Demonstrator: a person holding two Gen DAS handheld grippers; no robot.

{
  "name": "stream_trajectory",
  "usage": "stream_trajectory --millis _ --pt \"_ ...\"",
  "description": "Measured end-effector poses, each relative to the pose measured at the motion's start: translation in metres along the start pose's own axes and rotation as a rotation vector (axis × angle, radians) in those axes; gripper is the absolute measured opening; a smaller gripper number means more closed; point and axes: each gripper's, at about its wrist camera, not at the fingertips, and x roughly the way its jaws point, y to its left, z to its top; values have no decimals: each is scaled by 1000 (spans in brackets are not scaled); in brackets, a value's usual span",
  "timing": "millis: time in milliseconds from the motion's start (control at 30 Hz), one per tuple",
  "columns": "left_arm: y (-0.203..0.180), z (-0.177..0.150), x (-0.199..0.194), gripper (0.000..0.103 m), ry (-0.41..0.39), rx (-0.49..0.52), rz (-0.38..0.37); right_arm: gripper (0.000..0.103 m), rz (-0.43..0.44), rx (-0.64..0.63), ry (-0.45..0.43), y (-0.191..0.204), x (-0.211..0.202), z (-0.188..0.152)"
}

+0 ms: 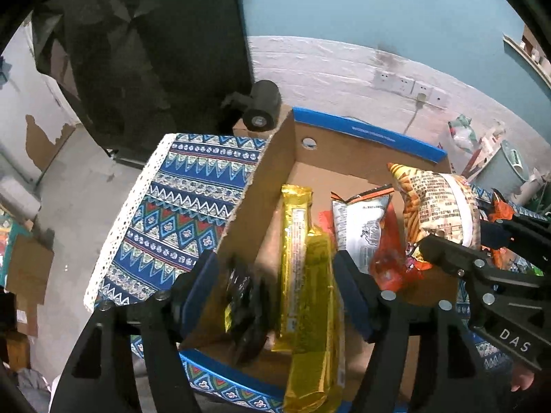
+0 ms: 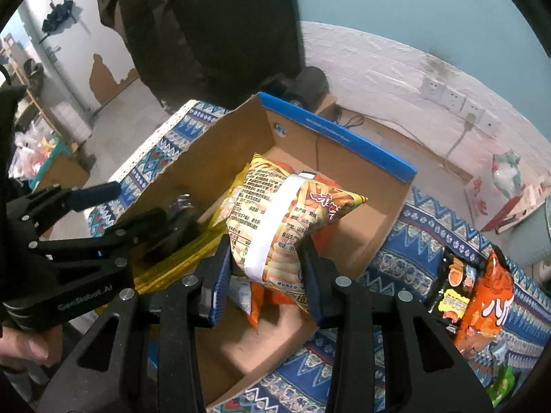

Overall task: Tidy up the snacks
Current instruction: 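Open the left tool dropping the black bag while the right tool drops the striped bag, then move both tools back to the tablecloth and lower onto the remaining bags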

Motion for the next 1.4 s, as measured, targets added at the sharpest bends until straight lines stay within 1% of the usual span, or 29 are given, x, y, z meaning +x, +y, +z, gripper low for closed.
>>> stream_trajectory --millis 300,367,433,533,567,633,700,833,933,1067,1200,1267,1400 --pt "2 1 -3 71 3 -20 -15 37 0 1 13 1 5 0" --pt "-1 1 -4 71 0 -12 -12 39 5 5 13 0 4 -2" --pt "-4 1 -5 71 1 -6 -12 50 -1 9 9 -1 1 -3" --pt "-7 0 -6 71 3 -2 -19 60 -17 17 0 -6 -5 -5" --pt "-9 0 -7 71 2 -1 -23 62 -28 21 -4 -8 -8 -6" --pt "-13 -1 -9 71 2 -3 -40 71 -59 26 -13 -12 -13 -9" --pt "-19 -2 -12 71 1 -1 -77 73 -90 33 -24 -20 -20 -14" --pt "-36 -3 -16 71 4 19 -116 75 -123 71 -29 -39 -33 -24" --pt "-54 -6 -20 71 7 52 -139 75 -159 90 -27 -55 -42 -34" --pt "-76 -11 -25 71 5 90 -165 75 -227 104 -22 -80 -55 -52" --pt "-97 -14 -28 72 19 115 -202 76 -265 157 -3 -108 -65 -72" --pt "-107 -15 -28 73 26 127 -213 76 -284 185 4 -121 -70 -82" --pt "-127 -19 -30 73 21 167 -199 76 -319 231 3 -148 -85 -103"
